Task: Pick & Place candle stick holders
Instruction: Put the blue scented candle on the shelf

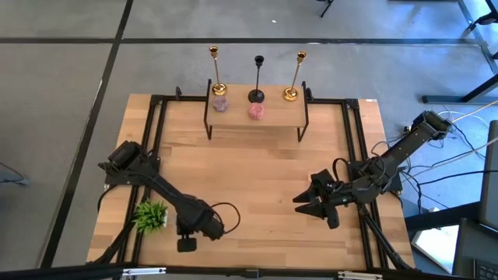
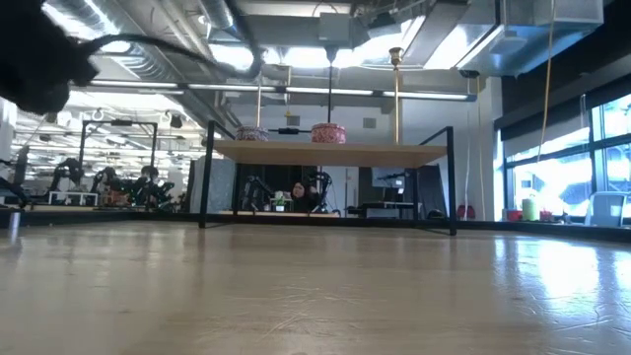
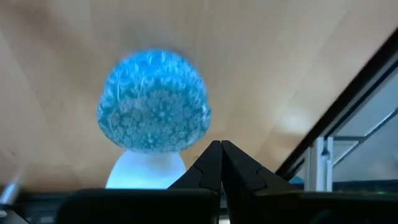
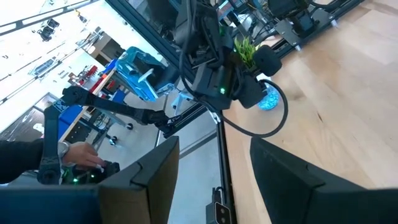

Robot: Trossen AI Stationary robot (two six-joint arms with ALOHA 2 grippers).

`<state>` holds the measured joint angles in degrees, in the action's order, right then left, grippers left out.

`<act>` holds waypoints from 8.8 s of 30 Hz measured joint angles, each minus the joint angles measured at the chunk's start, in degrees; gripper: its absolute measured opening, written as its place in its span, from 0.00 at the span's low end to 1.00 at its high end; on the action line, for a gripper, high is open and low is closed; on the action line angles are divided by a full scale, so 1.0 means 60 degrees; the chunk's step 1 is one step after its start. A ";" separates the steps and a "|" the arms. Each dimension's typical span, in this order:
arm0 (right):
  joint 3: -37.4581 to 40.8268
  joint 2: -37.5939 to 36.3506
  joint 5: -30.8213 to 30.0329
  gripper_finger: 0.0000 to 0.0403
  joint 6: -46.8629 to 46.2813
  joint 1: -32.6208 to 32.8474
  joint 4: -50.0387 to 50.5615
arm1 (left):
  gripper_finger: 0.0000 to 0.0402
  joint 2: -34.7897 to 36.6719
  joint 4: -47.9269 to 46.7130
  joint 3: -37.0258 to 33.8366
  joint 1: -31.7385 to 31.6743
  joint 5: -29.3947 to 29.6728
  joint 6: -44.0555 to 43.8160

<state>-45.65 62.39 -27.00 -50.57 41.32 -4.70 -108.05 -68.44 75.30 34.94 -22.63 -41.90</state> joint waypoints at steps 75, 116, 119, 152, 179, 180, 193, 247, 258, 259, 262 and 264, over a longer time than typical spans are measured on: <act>-0.0004 0.0041 -0.2169 0.50 0.0064 -0.1967 0.0279 | 0.11 0.3942 -0.1884 -0.0803 -0.2226 0.4568 0.4018; -0.0011 0.0229 -0.0386 0.50 0.0081 -0.1504 0.0244 | 0.74 0.3818 0.1235 -0.1878 -0.1370 0.5436 -0.1852; -0.0011 0.0226 -0.0382 0.50 0.0168 -0.1501 0.0336 | 0.74 0.3818 0.1198 -0.1878 -0.1370 0.5471 -0.1896; 0.0000 0.0226 -0.0490 0.50 0.0504 -0.1654 0.0540 | 0.83 0.2018 0.1817 -0.1845 -0.1679 0.4853 -0.0053; 0.0000 0.0226 -0.0452 0.50 0.0502 -0.1647 0.0532 | 0.83 0.1855 0.3087 -0.2643 -0.1733 0.4503 -0.0141; 0.0000 0.0226 -0.0452 0.50 0.0490 -0.1647 0.0535 | 0.83 0.1797 0.3082 -0.2643 -0.1730 0.4501 -0.0144; 0.0000 0.0226 -0.0300 0.50 0.0321 -0.1625 0.0531 | 0.83 0.0936 0.3481 -0.2635 -0.1733 0.3782 0.0196; -0.0004 0.0872 0.2156 0.70 -0.4113 -0.3502 0.1005 | 0.73 0.0903 0.2565 0.4086 -0.3657 0.5905 0.2784; -0.0004 0.1508 0.2746 0.71 -0.4211 -0.4072 -0.0367 | 0.73 0.0903 0.2923 0.4086 -0.4043 0.5600 0.3116; -0.0004 0.1549 0.2782 0.71 -0.4210 -0.4132 -0.0438 | 0.73 0.0903 0.2928 0.4086 -0.4066 0.5554 0.3116; -0.0004 0.1701 0.3004 0.71 -0.4231 -0.4339 -0.0507 | 0.73 0.0903 0.2961 0.4086 -0.4102 0.5533 0.3146; -0.0004 0.1803 0.3125 0.71 -0.4261 -0.4462 -0.0674 | 0.73 0.0903 0.2967 0.4086 -0.4102 0.5533 0.3185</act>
<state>-45.67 73.21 -8.26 -76.14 14.55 -8.75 -102.63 -50.64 99.81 10.33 10.57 -22.79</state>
